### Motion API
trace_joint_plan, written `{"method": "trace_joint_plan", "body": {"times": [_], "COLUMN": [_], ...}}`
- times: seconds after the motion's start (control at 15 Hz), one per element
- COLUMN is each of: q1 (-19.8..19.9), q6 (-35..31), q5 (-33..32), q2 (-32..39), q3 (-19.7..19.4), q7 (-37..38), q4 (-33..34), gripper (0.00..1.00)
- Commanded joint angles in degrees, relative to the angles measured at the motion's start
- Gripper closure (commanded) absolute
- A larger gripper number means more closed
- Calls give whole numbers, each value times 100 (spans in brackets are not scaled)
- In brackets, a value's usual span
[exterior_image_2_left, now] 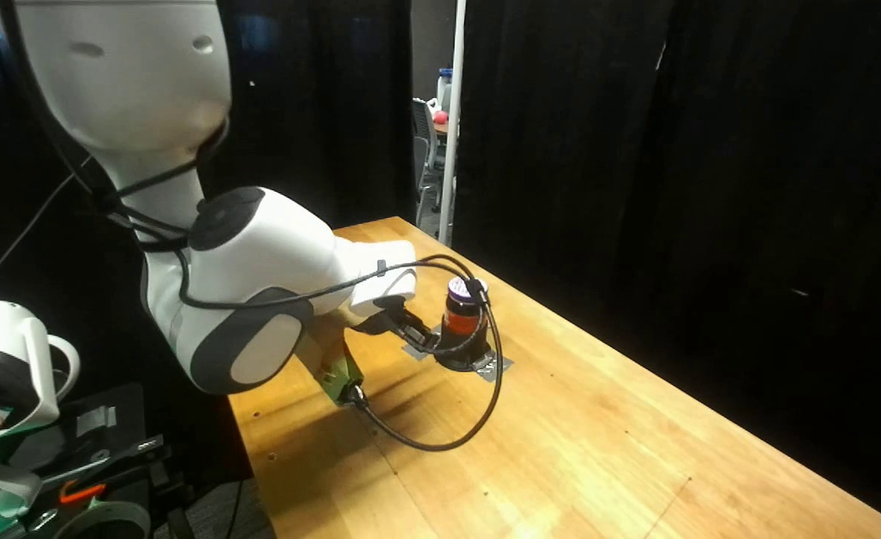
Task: Put the rubber band around the brown cup
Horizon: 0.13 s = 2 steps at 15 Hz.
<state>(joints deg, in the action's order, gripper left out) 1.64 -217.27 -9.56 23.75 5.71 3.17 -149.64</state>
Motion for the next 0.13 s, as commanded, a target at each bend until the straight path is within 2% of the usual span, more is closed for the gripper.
{"method": "trace_joint_plan", "body": {"times": [0.0, 0.07], "q1": [-588, -910], "q6": [1568, 2024], "q5": [1234, 1814], "q2": [-1431, -1745], "q3": [-414, -674], "q7": [-387, -709], "q4": [-608, -685], "gripper": [29, 23]}}
